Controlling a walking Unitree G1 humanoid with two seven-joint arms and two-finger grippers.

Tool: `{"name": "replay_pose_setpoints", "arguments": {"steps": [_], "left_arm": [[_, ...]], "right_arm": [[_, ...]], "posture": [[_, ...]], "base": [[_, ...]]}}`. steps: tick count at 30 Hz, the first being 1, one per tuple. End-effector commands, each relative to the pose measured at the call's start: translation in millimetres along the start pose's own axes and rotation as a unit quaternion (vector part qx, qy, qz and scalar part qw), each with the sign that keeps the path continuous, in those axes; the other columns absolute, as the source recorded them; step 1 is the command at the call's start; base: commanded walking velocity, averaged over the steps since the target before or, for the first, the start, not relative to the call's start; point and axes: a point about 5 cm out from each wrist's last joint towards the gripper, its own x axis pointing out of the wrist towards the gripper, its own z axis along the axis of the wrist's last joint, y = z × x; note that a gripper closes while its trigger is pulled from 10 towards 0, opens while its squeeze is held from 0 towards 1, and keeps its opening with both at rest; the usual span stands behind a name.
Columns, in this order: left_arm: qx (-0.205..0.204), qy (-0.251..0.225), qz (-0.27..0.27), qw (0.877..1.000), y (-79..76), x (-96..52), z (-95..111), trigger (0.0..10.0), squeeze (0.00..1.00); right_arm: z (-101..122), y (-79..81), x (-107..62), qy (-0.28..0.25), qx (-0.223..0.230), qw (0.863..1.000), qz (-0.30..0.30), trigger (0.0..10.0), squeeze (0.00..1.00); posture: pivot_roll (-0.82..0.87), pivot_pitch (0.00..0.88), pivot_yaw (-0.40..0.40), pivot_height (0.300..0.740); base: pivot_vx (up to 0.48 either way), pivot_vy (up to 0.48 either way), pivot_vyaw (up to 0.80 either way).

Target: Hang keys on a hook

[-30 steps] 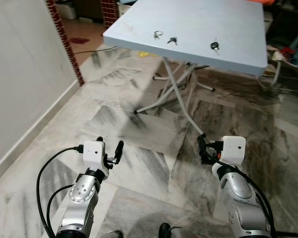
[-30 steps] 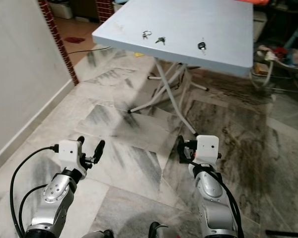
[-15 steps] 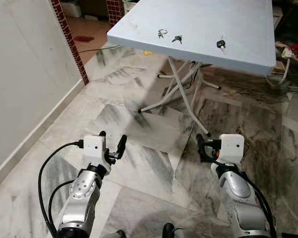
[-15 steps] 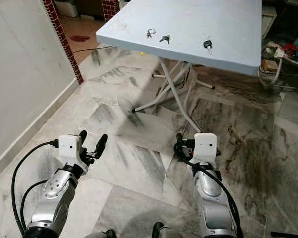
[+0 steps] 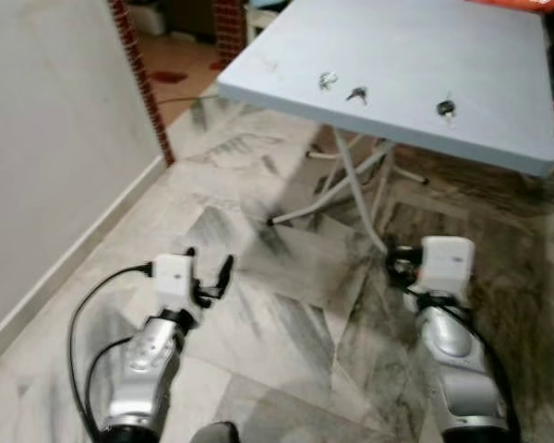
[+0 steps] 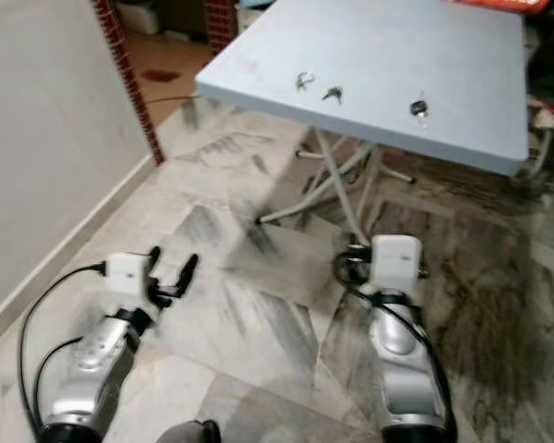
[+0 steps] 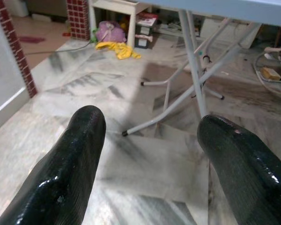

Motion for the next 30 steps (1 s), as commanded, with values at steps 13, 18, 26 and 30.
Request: {"name": "replay_pose_setpoints", "arguments": {"steps": [13, 18, 26, 30], "left_arm": [[-0.008, 0.010, -0.021, 1.000, -9.8, -0.5, -5.1, 10.0, 0.00], [-0.009, 0.010, -0.023, 1.000, -10.4, -0.2, -4.7, 10.0, 0.00], [-0.008, 0.013, -0.027, 1.000, -10.4, -0.9, -5.5, 10.0, 0.00], [-0.007, 0.013, -0.028, 0.999, -10.1, -0.8, -4.9, 10.0, 0.00]], "right_arm": [[-1.0, -14.2, 0.5, 0.001, -0.008, 0.999, -0.034, 10.0, 0.00], [-1.2, -13.6, -0.2, 0.002, -0.006, 0.999, -0.034, 10.0, 0.00], [0.5, -10.9, -1.2, -0.001, -0.004, 0.999, -0.033, 10.0, 0.00], [4.0, -8.0, -1.2, -0.008, -0.006, 1.000, -0.029, 10.0, 0.00]], "posture": [[-0.08, 0.163, 0.016, 0.740], [-0.08, 0.166, 0.019, 0.740], [-0.08, 0.169, 0.024, 0.740], [-0.08, 0.170, 0.026, 0.740]], "base": [[0.451, 0.000, -0.09], [0.451, 0.000, -0.20], [0.453, 0.000, -0.07], [0.458, 0.000, -0.67]]}}
